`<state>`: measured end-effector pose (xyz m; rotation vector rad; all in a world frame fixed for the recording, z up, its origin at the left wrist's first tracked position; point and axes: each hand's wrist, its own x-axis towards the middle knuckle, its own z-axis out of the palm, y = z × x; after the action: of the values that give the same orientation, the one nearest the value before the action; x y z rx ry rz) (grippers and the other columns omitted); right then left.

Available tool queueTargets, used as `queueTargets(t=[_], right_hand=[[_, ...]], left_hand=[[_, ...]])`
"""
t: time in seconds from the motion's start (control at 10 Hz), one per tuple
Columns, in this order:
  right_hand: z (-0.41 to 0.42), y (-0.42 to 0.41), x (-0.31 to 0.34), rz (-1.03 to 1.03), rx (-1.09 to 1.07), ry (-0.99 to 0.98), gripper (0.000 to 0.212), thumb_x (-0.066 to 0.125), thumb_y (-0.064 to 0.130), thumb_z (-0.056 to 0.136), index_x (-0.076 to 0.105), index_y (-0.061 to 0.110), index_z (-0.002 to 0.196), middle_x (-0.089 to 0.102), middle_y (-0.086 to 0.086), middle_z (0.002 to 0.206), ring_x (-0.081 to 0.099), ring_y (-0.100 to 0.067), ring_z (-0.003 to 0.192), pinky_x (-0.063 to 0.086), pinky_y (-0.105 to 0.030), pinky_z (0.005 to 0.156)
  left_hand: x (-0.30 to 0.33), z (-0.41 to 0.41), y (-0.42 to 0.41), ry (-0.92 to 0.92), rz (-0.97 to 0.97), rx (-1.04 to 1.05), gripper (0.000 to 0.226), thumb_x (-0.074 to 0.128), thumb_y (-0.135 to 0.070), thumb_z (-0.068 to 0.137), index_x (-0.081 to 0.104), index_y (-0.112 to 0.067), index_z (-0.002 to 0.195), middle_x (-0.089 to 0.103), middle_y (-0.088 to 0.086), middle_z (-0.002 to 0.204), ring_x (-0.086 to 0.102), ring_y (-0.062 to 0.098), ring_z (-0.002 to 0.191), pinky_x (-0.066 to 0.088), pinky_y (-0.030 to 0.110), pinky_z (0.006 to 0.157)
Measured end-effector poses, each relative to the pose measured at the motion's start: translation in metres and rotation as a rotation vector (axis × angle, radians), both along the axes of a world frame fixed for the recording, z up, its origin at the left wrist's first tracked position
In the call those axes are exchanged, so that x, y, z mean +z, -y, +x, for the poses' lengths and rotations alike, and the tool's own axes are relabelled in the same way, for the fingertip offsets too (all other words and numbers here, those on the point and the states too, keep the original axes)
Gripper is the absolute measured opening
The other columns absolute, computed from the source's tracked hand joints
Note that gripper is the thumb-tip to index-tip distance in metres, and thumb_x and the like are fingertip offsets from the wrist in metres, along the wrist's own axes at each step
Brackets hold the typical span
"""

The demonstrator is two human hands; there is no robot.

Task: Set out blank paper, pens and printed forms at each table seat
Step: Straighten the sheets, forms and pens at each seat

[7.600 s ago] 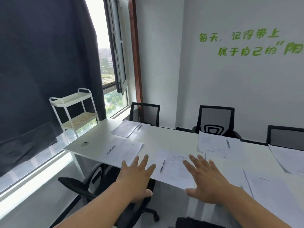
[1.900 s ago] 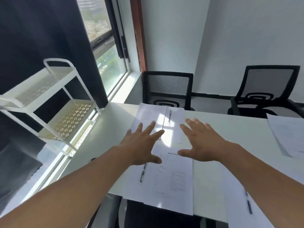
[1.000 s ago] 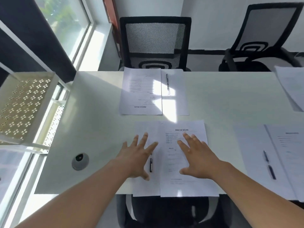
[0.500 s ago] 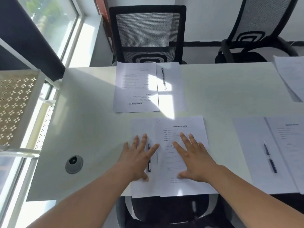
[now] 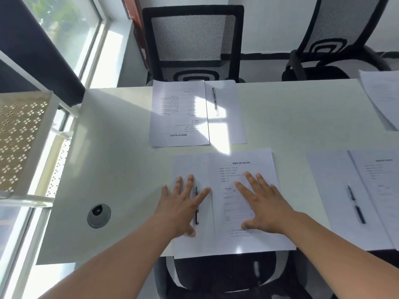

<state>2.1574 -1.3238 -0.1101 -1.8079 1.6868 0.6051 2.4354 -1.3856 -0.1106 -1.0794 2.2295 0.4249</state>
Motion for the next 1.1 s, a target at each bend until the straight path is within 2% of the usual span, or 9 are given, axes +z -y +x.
queueTargets(t=[1.1], right_hand=[[0.004, -0.011, 0.000, 0.009, -0.015, 0.013, 0.132, 0.074, 0.071, 0.088, -0.028, 0.042, 0.166, -0.049, 0.003, 0.168, -0.038, -0.029, 0.160, -0.003, -0.058, 0.135]], left_hand=[[-0.001, 0.016, 0.000, 0.006, 0.015, -0.023, 0.137, 0.085, -0.058, 0.086, -0.026, -0.048, 0.165, -0.039, 0.010, 0.174, -0.022, 0.047, 0.165, 0.013, 0.073, 0.130]])
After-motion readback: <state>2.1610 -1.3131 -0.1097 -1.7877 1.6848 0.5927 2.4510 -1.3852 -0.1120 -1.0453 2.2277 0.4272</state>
